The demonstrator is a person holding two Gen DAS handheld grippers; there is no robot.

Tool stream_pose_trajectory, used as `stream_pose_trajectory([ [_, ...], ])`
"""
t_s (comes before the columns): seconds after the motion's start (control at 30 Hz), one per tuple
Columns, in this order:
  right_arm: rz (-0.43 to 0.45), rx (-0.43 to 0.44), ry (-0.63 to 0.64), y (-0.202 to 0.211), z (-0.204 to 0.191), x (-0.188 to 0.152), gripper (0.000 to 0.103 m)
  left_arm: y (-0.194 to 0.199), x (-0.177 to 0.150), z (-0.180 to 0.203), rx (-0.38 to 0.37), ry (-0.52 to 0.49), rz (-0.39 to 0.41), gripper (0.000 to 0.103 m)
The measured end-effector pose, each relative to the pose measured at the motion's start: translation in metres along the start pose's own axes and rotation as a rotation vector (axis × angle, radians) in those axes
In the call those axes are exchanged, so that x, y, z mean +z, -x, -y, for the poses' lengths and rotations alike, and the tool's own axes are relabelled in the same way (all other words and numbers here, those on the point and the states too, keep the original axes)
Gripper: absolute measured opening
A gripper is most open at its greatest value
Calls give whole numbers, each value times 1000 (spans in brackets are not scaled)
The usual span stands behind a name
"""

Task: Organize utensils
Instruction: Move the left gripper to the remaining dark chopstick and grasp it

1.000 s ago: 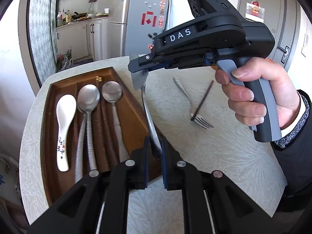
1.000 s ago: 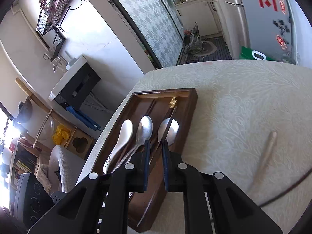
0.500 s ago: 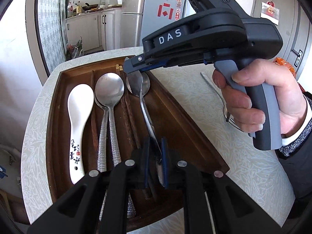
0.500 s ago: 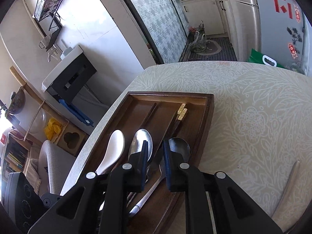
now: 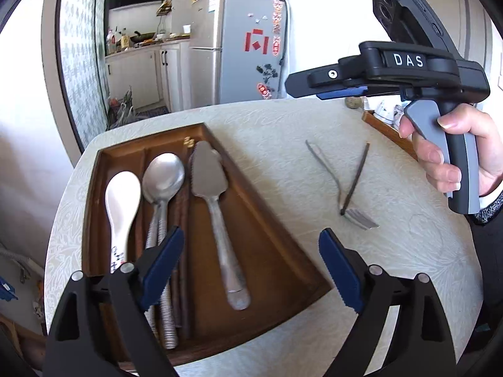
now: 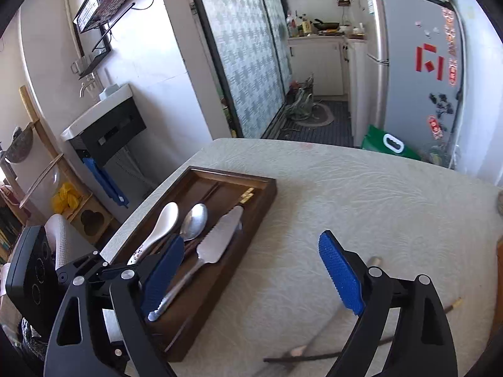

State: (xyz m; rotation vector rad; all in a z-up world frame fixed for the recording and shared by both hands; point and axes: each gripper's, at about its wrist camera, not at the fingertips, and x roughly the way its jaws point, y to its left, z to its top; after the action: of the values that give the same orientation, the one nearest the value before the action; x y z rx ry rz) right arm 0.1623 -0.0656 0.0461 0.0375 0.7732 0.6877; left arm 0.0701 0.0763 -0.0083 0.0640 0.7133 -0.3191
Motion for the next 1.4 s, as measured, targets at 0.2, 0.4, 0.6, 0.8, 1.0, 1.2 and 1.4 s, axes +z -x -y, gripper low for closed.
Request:
stream_pose_trajectory([
  [0.2,-2,-56,-85,21,46,-25,89,-15,15,36,-33,-59,-16,91],
  [0.4,17,-74,-216,37,94,-47,89,-36,27,72,-64,-147,-39,90],
  [0.6,51,-92,-338,55,137,-64,89,-78,47,108,-143,-220,-126,56],
  [0.8,32,-89,-346,52,144,-72,89,-120,56,127,-150,-277,-194,46],
  [1.0,39,-64,-356,57,144,-71,89,-140,58,117,-159,-229,-242,44],
  [1.2,-40,-93,-432,43,161,-82,89,-135,58,115,-146,-237,-245,12],
  [1.4,-88,-95,-493,32,173,-93,89,-125,61,114,-126,-212,-195,6],
])
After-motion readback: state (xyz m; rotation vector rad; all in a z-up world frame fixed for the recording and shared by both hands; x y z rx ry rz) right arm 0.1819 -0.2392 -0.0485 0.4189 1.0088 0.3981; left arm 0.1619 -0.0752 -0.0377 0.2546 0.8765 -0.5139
